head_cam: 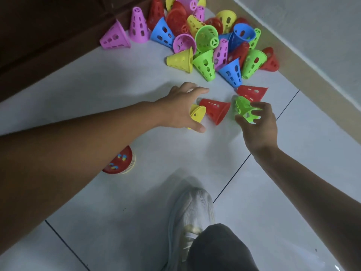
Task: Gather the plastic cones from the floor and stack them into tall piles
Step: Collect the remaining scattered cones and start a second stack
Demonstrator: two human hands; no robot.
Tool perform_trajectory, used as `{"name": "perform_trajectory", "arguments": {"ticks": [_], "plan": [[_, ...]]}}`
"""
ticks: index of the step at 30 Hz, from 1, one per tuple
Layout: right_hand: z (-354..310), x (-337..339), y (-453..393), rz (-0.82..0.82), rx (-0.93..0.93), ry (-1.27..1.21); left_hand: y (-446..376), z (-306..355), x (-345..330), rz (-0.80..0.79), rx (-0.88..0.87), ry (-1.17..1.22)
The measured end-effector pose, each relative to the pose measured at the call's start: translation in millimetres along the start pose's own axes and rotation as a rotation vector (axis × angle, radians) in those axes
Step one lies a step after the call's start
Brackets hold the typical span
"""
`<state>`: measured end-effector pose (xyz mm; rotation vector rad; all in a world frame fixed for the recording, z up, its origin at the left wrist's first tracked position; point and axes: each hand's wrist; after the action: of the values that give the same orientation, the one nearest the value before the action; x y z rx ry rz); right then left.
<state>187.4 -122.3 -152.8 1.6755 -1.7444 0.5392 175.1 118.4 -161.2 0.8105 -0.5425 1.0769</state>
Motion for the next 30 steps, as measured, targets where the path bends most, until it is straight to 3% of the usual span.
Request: {"name": "perform_trajectory", "arguments": {"ticks": [8,17,25,30], "plan": [[-10,-16,-13,-0.272,-0.058,0.01,-19,-17,-15,-0.087,-0.054,-0.142],[-23,-37,1,-0.169,-0.014,0.086,-10,-17,-11,-0.091,-0.081,-0.18],[-25,-43,19,-0.309,0.16,0.271,33,-32,20,-0.177,-0.107,-0.32],[-29,-46,17,-0.375,0.221,0.39,77,-36,51,-0.153,-0.158,-0.387]]}}
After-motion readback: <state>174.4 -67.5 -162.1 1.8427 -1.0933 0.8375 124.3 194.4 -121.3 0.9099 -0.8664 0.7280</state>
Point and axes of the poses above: each hand's wrist, its own y-axis away from the middle knuckle, its own x-axis out of the back of the hand, z = x × y, and after that the axes turned 1 degree about -z, right-handed
